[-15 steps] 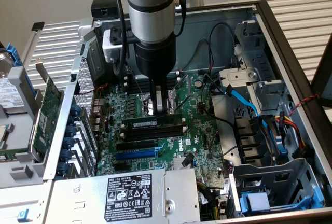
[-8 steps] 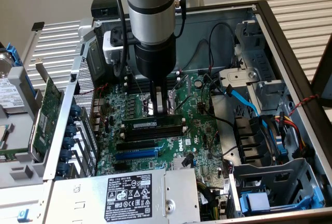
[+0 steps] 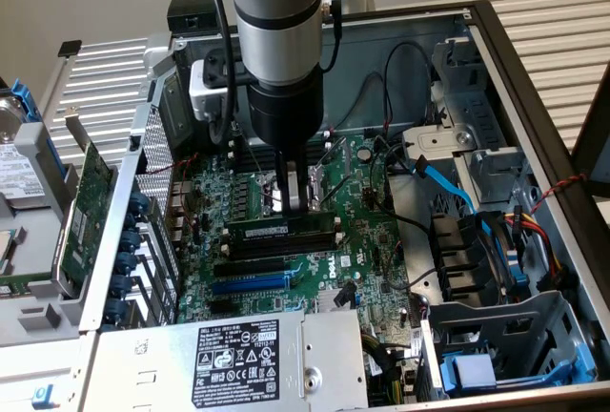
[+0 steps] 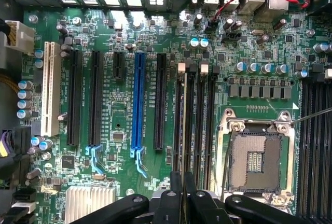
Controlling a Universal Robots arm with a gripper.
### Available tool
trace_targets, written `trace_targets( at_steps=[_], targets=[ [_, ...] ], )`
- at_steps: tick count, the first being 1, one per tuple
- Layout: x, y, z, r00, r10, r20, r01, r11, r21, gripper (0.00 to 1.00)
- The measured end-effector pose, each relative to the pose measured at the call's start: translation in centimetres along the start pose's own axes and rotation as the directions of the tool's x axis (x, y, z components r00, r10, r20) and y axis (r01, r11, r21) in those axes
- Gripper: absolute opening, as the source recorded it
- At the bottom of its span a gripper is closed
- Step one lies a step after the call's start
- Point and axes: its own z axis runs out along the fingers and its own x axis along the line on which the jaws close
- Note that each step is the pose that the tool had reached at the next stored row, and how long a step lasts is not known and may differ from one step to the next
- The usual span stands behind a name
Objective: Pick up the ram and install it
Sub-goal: 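Insert the ram into the slot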
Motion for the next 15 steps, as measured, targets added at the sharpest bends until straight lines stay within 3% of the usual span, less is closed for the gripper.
trace_targets(
  at_steps=[15],
  targets=[
    [-0.12, 0.1, 0.36, 1.0, -0.002, 0.0002, 0.002, 1.0, 0.0001, 0.13]
  ],
)
